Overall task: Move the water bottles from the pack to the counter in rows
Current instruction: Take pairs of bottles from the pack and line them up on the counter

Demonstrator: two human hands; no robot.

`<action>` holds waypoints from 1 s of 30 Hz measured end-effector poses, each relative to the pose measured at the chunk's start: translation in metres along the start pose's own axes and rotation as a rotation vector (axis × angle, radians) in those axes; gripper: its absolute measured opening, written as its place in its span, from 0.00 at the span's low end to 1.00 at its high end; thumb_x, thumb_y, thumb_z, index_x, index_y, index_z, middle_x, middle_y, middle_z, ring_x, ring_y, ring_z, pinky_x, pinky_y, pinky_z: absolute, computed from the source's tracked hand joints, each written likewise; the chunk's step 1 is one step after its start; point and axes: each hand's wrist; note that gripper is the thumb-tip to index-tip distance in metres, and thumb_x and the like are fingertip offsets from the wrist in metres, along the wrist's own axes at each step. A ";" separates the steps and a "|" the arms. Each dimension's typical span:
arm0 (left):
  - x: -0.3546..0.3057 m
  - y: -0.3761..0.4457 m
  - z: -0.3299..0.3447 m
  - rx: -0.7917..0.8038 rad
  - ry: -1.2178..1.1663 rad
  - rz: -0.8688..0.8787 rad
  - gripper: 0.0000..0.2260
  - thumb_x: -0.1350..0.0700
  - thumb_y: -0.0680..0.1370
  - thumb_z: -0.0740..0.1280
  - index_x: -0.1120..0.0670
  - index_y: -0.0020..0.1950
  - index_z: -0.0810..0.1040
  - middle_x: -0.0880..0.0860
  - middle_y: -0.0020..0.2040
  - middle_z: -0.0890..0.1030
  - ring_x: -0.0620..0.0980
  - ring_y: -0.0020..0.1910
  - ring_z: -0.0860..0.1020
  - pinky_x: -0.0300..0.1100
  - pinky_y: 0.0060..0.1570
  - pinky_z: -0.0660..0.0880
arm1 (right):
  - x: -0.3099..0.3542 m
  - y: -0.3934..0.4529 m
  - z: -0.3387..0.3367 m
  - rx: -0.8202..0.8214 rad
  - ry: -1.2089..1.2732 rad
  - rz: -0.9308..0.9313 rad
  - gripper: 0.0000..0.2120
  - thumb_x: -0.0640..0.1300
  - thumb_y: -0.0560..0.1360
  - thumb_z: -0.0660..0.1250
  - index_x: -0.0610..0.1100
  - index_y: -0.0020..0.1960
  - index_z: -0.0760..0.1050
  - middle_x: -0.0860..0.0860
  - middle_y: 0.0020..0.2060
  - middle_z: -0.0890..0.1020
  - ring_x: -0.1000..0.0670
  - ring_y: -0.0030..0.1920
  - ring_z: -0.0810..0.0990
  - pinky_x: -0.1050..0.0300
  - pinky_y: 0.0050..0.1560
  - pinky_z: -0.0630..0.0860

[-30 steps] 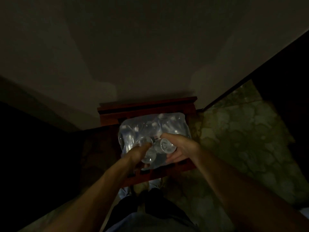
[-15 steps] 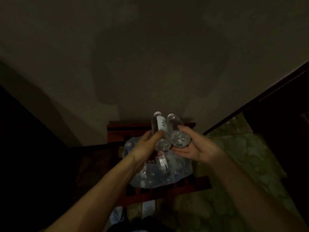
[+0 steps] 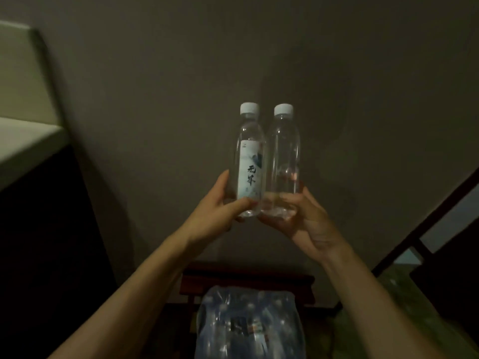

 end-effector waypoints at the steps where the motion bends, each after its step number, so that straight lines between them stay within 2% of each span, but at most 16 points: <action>1: -0.008 -0.006 -0.002 -0.024 0.007 0.020 0.20 0.54 0.76 0.69 0.43 0.66 0.68 0.48 0.52 0.82 0.37 0.37 0.80 0.29 0.30 0.72 | -0.001 -0.002 0.012 -0.032 -0.054 -0.025 0.26 0.42 0.70 0.73 0.46 0.67 0.71 0.43 0.56 0.83 0.44 0.52 0.84 0.51 0.47 0.82; 2: -0.014 -0.012 -0.005 -0.046 0.014 0.029 0.22 0.53 0.76 0.70 0.45 0.67 0.68 0.48 0.52 0.81 0.38 0.38 0.81 0.29 0.30 0.73 | -0.004 -0.004 0.024 -0.063 -0.104 -0.052 0.27 0.46 0.68 0.75 0.47 0.66 0.72 0.46 0.55 0.84 0.46 0.50 0.85 0.54 0.43 0.81; 4: -0.024 -0.026 -0.012 -0.092 0.049 0.031 0.23 0.49 0.75 0.70 0.45 0.67 0.67 0.48 0.53 0.81 0.42 0.43 0.83 0.34 0.35 0.77 | -0.014 -0.005 0.045 -0.085 -0.158 -0.113 0.29 0.50 0.65 0.77 0.47 0.64 0.73 0.48 0.52 0.85 0.46 0.49 0.85 0.55 0.43 0.81; 7: -0.028 -0.049 -0.026 -0.151 0.086 0.005 0.22 0.44 0.75 0.70 0.45 0.65 0.67 0.49 0.53 0.81 0.49 0.47 0.82 0.43 0.39 0.77 | -0.024 -0.010 0.069 -0.111 -0.161 -0.210 0.27 0.46 0.65 0.77 0.50 0.61 0.72 0.50 0.48 0.86 0.46 0.49 0.86 0.52 0.44 0.82; 9: -0.031 -0.060 -0.036 -0.198 0.083 0.008 0.22 0.44 0.76 0.68 0.46 0.66 0.67 0.50 0.53 0.82 0.52 0.47 0.82 0.43 0.39 0.76 | -0.026 -0.012 0.083 -0.121 -0.154 -0.280 0.26 0.41 0.69 0.75 0.50 0.64 0.69 0.48 0.51 0.85 0.46 0.50 0.85 0.53 0.40 0.82; 12: -0.041 -0.072 -0.052 -0.245 0.050 0.016 0.23 0.43 0.76 0.68 0.44 0.68 0.67 0.50 0.52 0.83 0.55 0.44 0.82 0.43 0.39 0.77 | -0.020 -0.012 0.105 -0.080 -0.151 -0.335 0.24 0.39 0.70 0.75 0.47 0.62 0.69 0.45 0.53 0.84 0.44 0.53 0.85 0.43 0.48 0.82; 15: -0.048 -0.080 -0.068 -0.265 -0.018 0.040 0.20 0.43 0.76 0.68 0.44 0.66 0.68 0.51 0.51 0.83 0.53 0.38 0.81 0.39 0.33 0.76 | -0.008 -0.015 0.132 -0.032 -0.134 -0.367 0.23 0.41 0.69 0.75 0.40 0.62 0.72 0.45 0.51 0.85 0.46 0.51 0.85 0.45 0.49 0.82; 17: -0.051 -0.085 -0.080 -0.274 -0.065 0.067 0.18 0.44 0.76 0.68 0.44 0.65 0.69 0.51 0.51 0.83 0.53 0.39 0.80 0.39 0.33 0.76 | -0.005 -0.017 0.151 0.012 -0.169 -0.368 0.16 0.40 0.72 0.73 0.42 0.59 0.75 0.47 0.47 0.86 0.47 0.46 0.86 0.47 0.45 0.83; 19: -0.053 -0.095 -0.096 -0.270 -0.090 0.079 0.19 0.45 0.76 0.67 0.44 0.65 0.69 0.50 0.52 0.83 0.53 0.40 0.81 0.40 0.35 0.78 | -0.010 -0.020 0.170 0.054 -0.196 -0.349 0.12 0.39 0.74 0.71 0.47 0.56 0.75 0.49 0.45 0.87 0.47 0.45 0.87 0.46 0.45 0.83; 20: -0.053 -0.102 -0.106 -0.262 -0.090 0.081 0.20 0.45 0.76 0.68 0.44 0.66 0.69 0.51 0.52 0.83 0.53 0.40 0.82 0.41 0.36 0.79 | -0.016 -0.019 0.180 0.058 -0.200 -0.338 0.14 0.40 0.73 0.72 0.47 0.58 0.75 0.47 0.47 0.86 0.46 0.46 0.86 0.45 0.46 0.83; 23: -0.055 -0.126 -0.145 -0.264 -0.065 0.071 0.23 0.44 0.76 0.68 0.45 0.69 0.67 0.51 0.52 0.83 0.52 0.40 0.83 0.41 0.36 0.78 | -0.036 -0.017 0.221 0.028 -0.169 -0.308 0.33 0.47 0.66 0.78 0.40 0.66 0.69 0.41 0.54 0.83 0.42 0.49 0.86 0.45 0.47 0.83; 25: -0.059 -0.145 -0.176 -0.281 -0.048 0.072 0.24 0.43 0.76 0.68 0.45 0.69 0.67 0.51 0.53 0.83 0.53 0.41 0.83 0.42 0.37 0.79 | -0.048 -0.015 0.254 0.016 -0.141 -0.298 0.36 0.50 0.63 0.80 0.37 0.64 0.70 0.37 0.54 0.82 0.40 0.49 0.85 0.44 0.47 0.82; 26: -0.060 -0.154 -0.193 -0.282 -0.039 0.071 0.23 0.43 0.76 0.68 0.45 0.69 0.67 0.51 0.53 0.83 0.53 0.41 0.83 0.43 0.38 0.78 | -0.054 -0.014 0.270 0.021 -0.134 -0.294 0.34 0.51 0.62 0.80 0.36 0.61 0.72 0.36 0.53 0.82 0.39 0.48 0.85 0.43 0.47 0.82; 28: -0.066 -0.172 -0.224 -0.286 -0.023 0.072 0.21 0.44 0.77 0.67 0.46 0.67 0.67 0.52 0.53 0.83 0.52 0.42 0.83 0.46 0.41 0.77 | -0.066 -0.011 0.298 0.027 -0.136 -0.290 0.24 0.51 0.64 0.79 0.40 0.52 0.76 0.39 0.49 0.84 0.42 0.44 0.85 0.46 0.44 0.82; 30: -0.071 -0.190 -0.255 -0.309 0.008 0.084 0.20 0.45 0.77 0.66 0.46 0.67 0.66 0.51 0.54 0.82 0.48 0.46 0.84 0.43 0.43 0.80 | -0.076 -0.010 0.326 0.090 -0.156 -0.276 0.17 0.52 0.67 0.76 0.45 0.49 0.76 0.45 0.47 0.85 0.46 0.45 0.86 0.49 0.44 0.81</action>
Point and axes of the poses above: each hand's wrist, its own y-axis towards the middle knuckle, its own z-axis out of the palm, x = y × z
